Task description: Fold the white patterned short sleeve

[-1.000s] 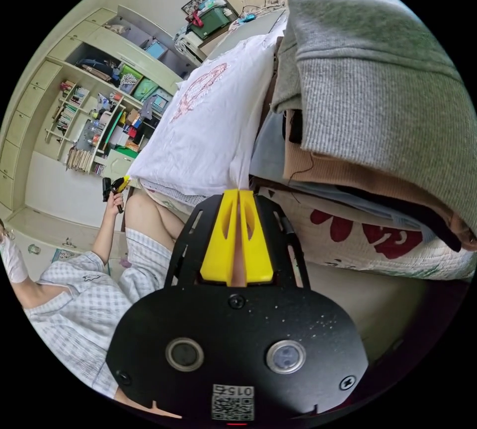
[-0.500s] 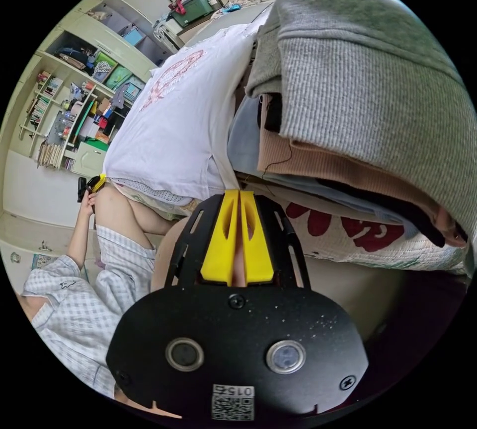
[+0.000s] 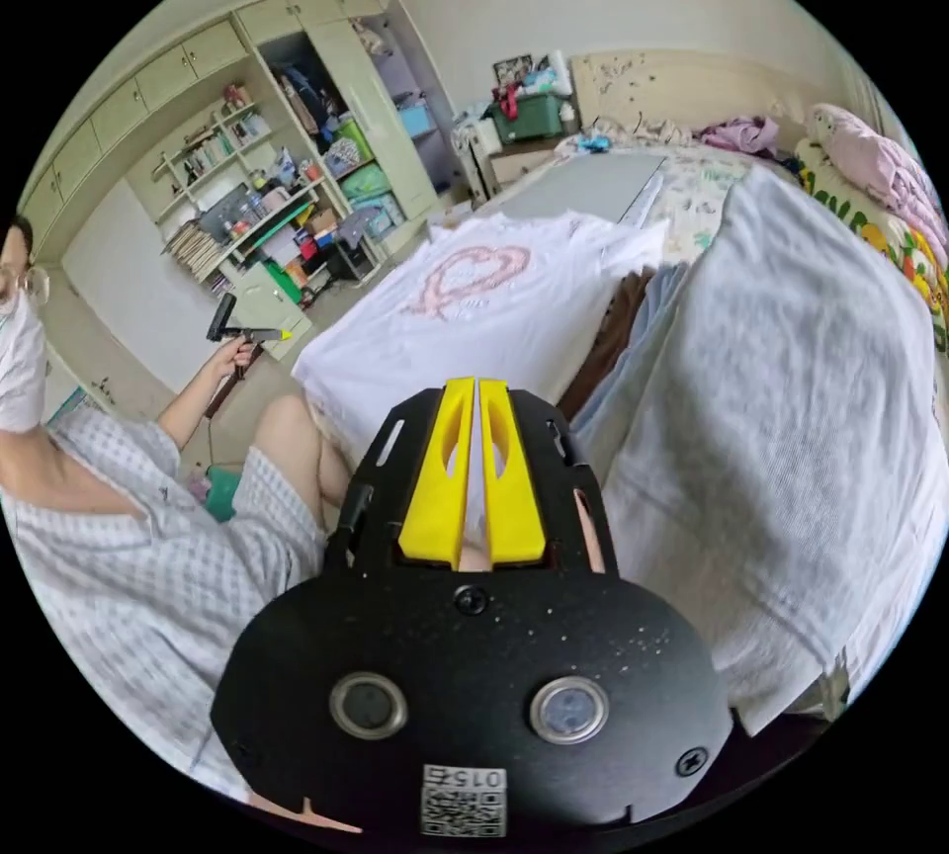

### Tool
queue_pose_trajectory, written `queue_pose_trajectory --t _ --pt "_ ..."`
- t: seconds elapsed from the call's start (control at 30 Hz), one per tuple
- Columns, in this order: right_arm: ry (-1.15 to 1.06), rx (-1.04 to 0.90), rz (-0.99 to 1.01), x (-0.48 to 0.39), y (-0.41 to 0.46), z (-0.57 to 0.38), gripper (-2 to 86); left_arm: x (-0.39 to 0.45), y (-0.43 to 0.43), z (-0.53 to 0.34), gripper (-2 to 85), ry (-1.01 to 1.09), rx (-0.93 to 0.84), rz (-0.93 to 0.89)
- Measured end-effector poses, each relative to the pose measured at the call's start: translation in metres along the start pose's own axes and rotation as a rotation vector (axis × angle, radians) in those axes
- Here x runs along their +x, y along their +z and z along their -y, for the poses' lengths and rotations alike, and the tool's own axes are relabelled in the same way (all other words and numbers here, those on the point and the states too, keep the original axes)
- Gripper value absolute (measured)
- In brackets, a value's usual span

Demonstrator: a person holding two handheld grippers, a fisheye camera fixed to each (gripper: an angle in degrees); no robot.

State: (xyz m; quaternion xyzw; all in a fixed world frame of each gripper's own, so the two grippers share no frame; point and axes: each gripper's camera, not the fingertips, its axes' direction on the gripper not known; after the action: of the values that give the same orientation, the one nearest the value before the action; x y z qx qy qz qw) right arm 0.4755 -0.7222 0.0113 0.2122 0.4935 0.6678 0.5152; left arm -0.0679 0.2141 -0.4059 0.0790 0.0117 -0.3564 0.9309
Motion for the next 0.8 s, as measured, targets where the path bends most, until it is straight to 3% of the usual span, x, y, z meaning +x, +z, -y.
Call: queue_pose_trajectory --t 0.2,0.3,0.47,0.5,0.8 --pt "0.106 -0.055 -0.188 0.092 0.108 0.173 9.3 0.146 0.122 0.152 0.8 0.262 0.045 -0.204" --pt "0.287 -0.100 -0.231 0.174 0.184 0.232 9.3 0.221 0.204 0.225 1.7 0.358 0.011 -0.287" --pt "0.444 -0.155 -0.272 0.272 0.263 0.246 9.3 0.315 0.344 0.329 5.6 0.383 -0.030 -0.240" --pt "0.470 -0.190 -0.207 0.289 0.278 0.241 9.3 0.330 0.379 0.350 6.7 0.360 -0.033 -0.229" --pt "0.414 -0.191 -0.224 0.310 0.303 0.249 4.1 0.413 0.586 0.429 8.7 0.262 -0.082 -0.256"
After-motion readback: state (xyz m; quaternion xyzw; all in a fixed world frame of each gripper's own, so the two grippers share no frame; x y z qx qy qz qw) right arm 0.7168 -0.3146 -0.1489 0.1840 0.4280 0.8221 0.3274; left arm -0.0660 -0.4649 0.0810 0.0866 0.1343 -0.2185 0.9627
